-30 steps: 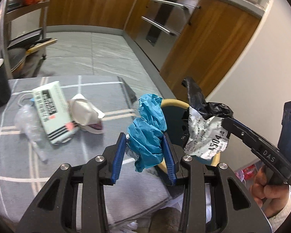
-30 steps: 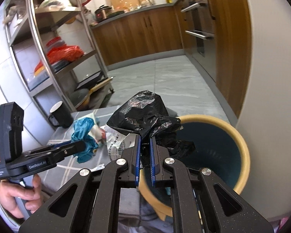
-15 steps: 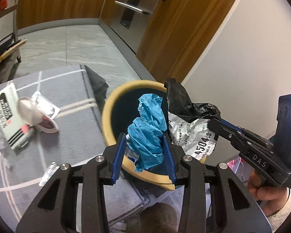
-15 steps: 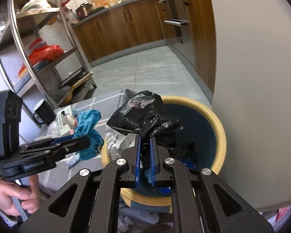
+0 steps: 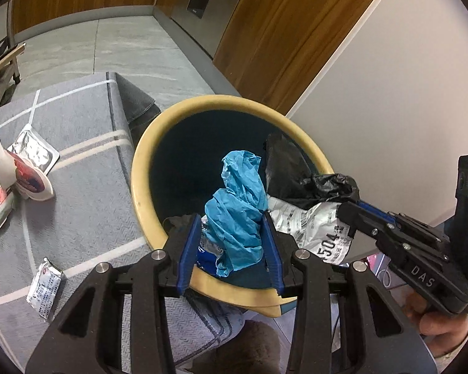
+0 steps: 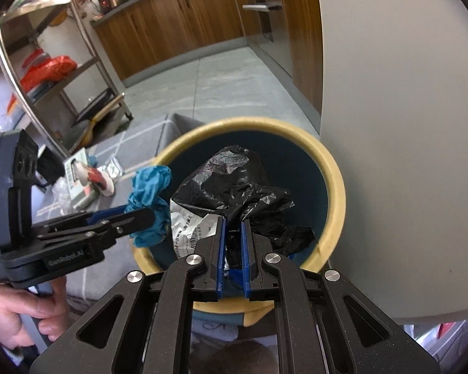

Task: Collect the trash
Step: 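Open both tools to drop the glove and black bag into the bin, then grasp the foil medicine packet with the left tool while the right tool grasps the white paper cup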

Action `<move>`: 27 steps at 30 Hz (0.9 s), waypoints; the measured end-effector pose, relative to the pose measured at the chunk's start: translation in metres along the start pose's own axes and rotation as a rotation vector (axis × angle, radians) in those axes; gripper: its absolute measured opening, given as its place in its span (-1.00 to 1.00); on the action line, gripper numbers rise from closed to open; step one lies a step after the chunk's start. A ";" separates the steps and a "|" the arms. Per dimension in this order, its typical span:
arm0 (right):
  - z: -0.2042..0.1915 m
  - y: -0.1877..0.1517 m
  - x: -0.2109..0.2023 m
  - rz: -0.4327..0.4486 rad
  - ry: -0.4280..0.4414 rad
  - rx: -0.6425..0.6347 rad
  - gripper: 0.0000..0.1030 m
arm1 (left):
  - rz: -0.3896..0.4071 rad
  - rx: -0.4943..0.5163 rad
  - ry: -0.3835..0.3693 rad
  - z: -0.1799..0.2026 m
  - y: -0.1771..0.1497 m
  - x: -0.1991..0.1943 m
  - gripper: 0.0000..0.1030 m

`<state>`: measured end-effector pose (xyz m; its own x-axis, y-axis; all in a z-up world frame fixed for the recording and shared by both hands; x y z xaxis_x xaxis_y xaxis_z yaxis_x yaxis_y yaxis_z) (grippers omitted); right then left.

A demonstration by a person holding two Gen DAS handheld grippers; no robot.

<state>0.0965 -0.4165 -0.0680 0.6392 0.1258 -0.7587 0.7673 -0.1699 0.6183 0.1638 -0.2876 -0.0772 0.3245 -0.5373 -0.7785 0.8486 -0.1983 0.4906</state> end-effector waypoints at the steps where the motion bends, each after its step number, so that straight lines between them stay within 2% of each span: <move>1: 0.000 -0.001 0.002 -0.010 0.001 0.002 -0.80 | 0.000 -0.003 0.001 0.000 -0.001 0.000 -0.26; 5: 0.002 -0.004 0.007 -0.040 0.001 0.005 -0.65 | 0.012 -0.005 -0.002 -0.002 -0.001 -0.004 -0.18; 8: 0.003 -0.004 0.006 -0.039 0.001 0.012 -0.44 | 0.022 -0.003 -0.002 -0.001 -0.002 -0.009 -0.01; 10: 0.003 -0.003 0.004 -0.038 0.004 0.020 -0.34 | 0.036 0.000 0.006 -0.003 -0.001 -0.013 0.20; 18: -0.006 0.001 -0.001 -0.026 0.019 0.000 -0.33 | 0.086 -0.009 0.024 -0.012 0.001 -0.035 0.24; 27: -0.023 0.012 -0.006 0.004 0.054 -0.013 -0.28 | 0.175 0.003 0.095 -0.037 0.001 -0.087 0.44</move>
<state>0.1027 -0.3970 -0.0515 0.6440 0.1775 -0.7441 0.7650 -0.1579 0.6244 0.1517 -0.2102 -0.0234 0.5054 -0.4839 -0.7145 0.7744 -0.1110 0.6229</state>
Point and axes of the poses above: each gripper's, at about its wrist camera, not at the fingertips, and x roughly the way its jaws point, z to its right, y to its top, the point moved 4 cm from there along x, roughly the way its jaws point, and after that the axes turned 3 degrees about -x, right-handed, at the moved point
